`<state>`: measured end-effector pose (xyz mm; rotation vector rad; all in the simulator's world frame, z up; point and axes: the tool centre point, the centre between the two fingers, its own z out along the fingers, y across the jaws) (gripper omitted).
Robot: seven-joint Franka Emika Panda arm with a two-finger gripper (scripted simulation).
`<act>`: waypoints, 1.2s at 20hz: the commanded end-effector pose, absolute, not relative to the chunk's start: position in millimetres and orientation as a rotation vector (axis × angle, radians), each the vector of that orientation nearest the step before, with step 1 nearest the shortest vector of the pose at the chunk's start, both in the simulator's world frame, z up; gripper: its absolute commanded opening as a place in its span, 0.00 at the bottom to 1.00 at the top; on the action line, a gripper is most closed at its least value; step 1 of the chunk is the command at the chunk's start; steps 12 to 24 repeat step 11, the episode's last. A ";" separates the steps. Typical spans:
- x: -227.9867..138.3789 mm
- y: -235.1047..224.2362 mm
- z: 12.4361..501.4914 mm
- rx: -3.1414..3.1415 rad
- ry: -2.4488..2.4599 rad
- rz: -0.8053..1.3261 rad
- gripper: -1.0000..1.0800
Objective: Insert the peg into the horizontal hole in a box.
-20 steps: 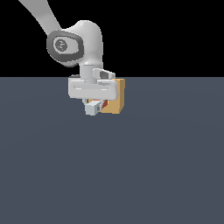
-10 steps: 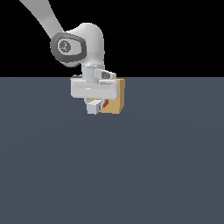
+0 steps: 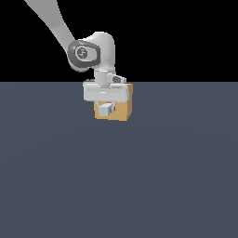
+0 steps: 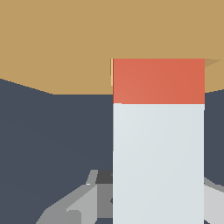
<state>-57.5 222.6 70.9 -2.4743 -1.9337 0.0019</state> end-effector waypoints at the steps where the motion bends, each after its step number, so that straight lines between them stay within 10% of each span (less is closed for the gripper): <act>1: -53.4 233.4 72.4 -2.477 -1.932 -0.003 0.00; 24: -50.5 239.4 72.7 -2.477 -1.933 -0.003 0.00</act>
